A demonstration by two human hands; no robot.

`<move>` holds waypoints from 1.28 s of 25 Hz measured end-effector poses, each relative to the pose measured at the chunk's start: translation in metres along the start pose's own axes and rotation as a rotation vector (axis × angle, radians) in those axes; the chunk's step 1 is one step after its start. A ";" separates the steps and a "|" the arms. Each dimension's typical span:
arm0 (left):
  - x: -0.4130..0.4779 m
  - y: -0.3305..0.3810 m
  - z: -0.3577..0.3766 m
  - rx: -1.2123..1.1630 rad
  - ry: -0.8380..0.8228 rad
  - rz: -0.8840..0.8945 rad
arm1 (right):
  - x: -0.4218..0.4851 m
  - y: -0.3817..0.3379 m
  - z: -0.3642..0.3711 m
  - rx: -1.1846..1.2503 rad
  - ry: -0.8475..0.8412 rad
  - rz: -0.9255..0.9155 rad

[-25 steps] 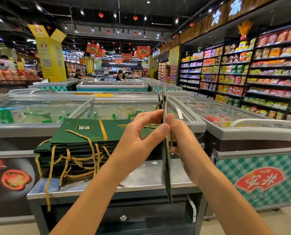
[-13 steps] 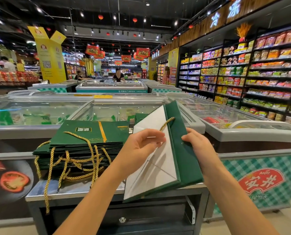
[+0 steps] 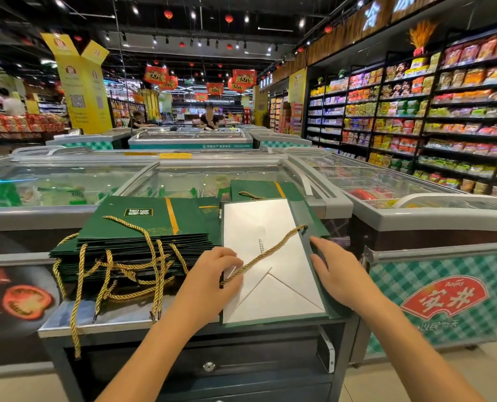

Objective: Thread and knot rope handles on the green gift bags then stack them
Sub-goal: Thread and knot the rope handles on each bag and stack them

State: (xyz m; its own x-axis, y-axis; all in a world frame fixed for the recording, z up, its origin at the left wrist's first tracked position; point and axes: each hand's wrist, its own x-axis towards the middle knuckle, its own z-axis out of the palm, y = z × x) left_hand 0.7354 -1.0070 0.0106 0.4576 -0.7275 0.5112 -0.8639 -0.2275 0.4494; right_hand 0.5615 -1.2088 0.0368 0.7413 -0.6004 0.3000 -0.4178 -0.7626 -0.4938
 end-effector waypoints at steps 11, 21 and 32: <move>-0.027 -0.007 -0.029 0.123 -0.090 -0.211 | 0.000 0.018 0.019 -0.070 0.110 -0.057; -0.010 0.018 -0.037 -0.295 0.085 -0.188 | 0.001 0.020 0.022 0.116 0.308 -0.001; 0.070 0.087 0.033 -0.851 -0.072 -0.232 | 0.002 0.024 0.015 0.270 0.298 -0.005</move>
State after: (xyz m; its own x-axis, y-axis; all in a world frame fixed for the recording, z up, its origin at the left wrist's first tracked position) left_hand 0.6850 -1.0991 0.0616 0.5624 -0.7686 0.3048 -0.2883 0.1632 0.9435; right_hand 0.5607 -1.2254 0.0135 0.5413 -0.6705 0.5074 -0.2317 -0.6990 -0.6765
